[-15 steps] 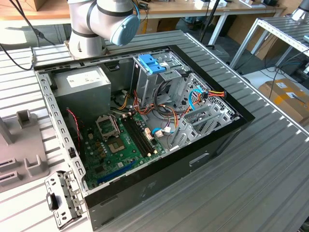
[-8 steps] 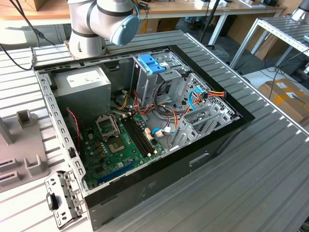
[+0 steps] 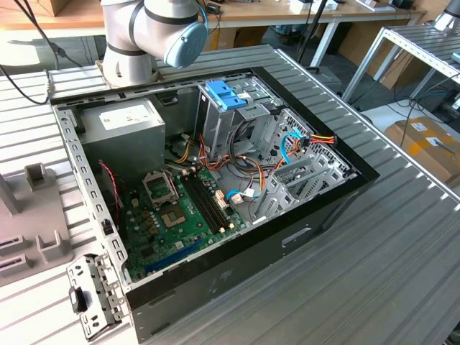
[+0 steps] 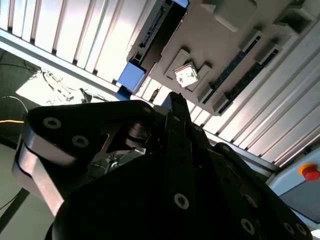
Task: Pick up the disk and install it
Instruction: 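Pick up the disk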
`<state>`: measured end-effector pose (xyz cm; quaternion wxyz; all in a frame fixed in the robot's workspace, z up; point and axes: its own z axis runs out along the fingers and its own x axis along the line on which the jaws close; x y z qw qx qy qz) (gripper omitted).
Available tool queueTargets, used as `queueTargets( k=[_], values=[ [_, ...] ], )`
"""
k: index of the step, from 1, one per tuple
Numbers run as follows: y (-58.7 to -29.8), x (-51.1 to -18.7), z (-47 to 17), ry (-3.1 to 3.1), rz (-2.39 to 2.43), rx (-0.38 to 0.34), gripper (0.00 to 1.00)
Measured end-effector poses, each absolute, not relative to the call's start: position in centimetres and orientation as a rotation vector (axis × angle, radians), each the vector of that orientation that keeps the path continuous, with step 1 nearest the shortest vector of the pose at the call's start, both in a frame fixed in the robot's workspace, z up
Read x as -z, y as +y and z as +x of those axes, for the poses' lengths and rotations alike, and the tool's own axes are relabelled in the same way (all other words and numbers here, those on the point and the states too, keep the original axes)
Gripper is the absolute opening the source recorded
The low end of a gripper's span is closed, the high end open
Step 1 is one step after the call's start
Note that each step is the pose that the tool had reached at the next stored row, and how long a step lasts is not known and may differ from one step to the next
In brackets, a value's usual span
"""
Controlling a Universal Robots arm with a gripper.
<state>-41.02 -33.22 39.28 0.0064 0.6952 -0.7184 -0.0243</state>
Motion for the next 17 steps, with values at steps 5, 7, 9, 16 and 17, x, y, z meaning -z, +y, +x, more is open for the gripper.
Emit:
queueTargets(
  k=[5, 7, 9, 16, 17],
  values=[
    [-33.22, -39.28, -41.02, -2.184, 2.237, 0.075, 0.11],
    [-33.22, -39.27, -41.02, -2.179, 2.242, 0.075, 0.11],
    [-33.21, -39.25, -41.02, -2.202, 2.220, 0.076, 0.11],
    [-33.22, -39.10, -41.02, -2.290, 2.132, 0.076, 0.11],
    [-33.22, -39.09, -41.03, -2.290, 2.132, 0.076, 0.11]
  ],
)
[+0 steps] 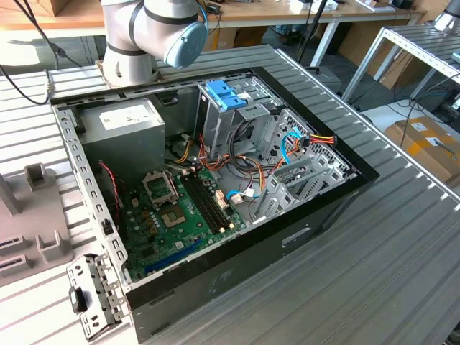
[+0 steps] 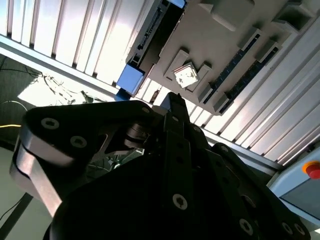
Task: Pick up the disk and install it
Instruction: 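Pick up the disk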
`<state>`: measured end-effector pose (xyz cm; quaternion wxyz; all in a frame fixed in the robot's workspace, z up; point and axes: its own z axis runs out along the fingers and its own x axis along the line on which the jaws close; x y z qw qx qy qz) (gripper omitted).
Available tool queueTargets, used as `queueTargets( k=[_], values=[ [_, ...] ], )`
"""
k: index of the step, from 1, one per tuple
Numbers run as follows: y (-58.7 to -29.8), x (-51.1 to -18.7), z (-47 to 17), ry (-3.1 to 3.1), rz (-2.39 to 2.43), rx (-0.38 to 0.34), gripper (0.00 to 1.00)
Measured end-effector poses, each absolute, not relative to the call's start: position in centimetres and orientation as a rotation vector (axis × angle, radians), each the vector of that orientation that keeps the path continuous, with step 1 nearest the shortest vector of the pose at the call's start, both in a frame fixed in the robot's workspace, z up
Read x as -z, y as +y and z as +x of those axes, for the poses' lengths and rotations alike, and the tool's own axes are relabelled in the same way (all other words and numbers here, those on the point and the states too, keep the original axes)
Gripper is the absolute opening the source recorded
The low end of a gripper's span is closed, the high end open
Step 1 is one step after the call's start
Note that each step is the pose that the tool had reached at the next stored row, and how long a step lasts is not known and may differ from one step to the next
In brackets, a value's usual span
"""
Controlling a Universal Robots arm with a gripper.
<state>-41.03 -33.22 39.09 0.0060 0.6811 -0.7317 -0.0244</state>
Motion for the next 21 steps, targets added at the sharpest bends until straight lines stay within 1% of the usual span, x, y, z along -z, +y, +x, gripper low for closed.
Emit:
queueTargets(
  k=[8, 12, 13, 14, 15, 16, 21],
  values=[
    [-33.22, -39.09, -41.02, -2.290, 2.132, 0.077, 0.11],
    [-33.22, -39.10, -41.03, -2.290, 2.132, 0.077, 0.36],
    [-33.22, -39.09, -41.03, -2.290, 2.132, 0.077, 0.36],
    [-33.22, -39.10, -41.03, -2.290, 2.132, 0.077, 0.42],
    [-33.22, -39.10, -41.03, -2.290, 2.132, 0.077, 0.42],
    [-33.22, -39.10, -41.02, -2.290, 2.132, 0.077, 0.54],
    [-33.22, -39.10, -41.02, -2.290, 2.132, 0.077, 0.54]
  ],
)
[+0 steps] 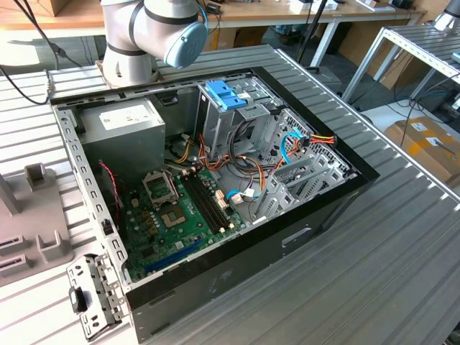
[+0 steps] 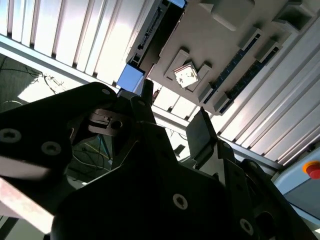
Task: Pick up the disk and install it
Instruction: 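Pick up the disk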
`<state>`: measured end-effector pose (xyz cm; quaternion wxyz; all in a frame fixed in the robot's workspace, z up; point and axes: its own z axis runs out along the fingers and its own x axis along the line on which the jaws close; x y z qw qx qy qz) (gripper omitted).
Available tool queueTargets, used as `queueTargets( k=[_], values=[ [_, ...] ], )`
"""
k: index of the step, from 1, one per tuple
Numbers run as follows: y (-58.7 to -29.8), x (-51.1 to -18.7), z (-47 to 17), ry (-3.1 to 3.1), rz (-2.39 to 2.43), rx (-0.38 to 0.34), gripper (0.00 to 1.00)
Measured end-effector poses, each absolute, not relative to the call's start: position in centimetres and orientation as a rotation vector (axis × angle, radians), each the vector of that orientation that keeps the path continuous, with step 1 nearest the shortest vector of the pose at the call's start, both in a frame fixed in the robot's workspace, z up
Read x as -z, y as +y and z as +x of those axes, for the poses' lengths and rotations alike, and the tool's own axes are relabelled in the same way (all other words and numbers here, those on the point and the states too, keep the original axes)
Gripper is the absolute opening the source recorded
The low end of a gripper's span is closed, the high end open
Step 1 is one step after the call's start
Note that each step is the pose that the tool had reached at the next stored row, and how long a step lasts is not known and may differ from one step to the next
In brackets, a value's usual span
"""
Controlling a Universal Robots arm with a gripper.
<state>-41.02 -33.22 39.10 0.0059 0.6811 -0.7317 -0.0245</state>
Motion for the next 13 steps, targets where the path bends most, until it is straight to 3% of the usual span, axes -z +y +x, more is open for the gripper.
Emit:
queueTargets(
  k=[13],
  values=[
    [-33.22, -38.61, -41.03, -2.291, 2.133, 0.080, 0.54]
  ],
)
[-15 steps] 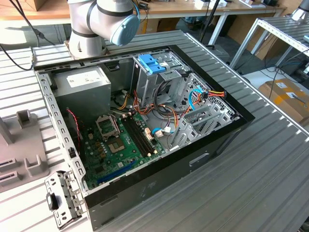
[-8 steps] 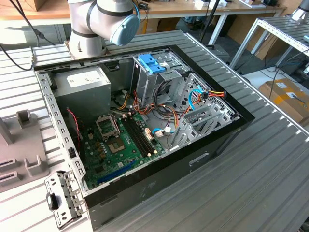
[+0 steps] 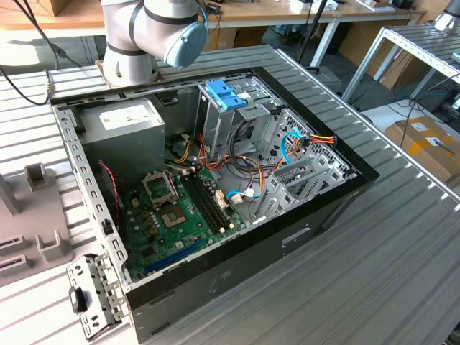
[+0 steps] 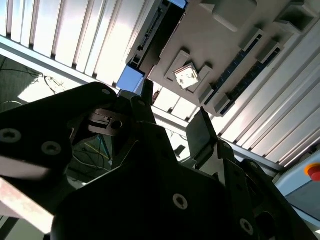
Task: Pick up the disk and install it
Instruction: 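Pick up the disk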
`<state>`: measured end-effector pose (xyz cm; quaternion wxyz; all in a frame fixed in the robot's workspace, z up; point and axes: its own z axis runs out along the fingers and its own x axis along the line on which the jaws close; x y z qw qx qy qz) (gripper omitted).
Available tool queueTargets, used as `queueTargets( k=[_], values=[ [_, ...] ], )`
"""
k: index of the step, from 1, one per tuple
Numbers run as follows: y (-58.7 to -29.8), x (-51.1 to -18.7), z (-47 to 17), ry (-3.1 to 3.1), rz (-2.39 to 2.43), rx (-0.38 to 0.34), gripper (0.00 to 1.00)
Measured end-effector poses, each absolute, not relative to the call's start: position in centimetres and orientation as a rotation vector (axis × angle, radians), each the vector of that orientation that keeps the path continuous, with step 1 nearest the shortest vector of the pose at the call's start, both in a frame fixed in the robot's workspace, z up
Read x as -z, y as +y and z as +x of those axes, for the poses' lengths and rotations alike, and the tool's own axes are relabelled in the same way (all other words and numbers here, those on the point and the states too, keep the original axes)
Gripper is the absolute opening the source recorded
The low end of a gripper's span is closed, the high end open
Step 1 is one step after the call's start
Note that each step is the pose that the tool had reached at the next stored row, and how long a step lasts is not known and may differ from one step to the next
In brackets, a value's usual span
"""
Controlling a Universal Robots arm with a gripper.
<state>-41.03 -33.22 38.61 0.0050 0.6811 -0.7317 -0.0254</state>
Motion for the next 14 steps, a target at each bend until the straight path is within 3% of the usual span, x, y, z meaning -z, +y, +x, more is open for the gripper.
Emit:
queueTargets(
  k=[14],
  values=[
    [-33.22, -37.84, -41.03, -2.294, 2.136, 0.087, 0.54]
  ],
)
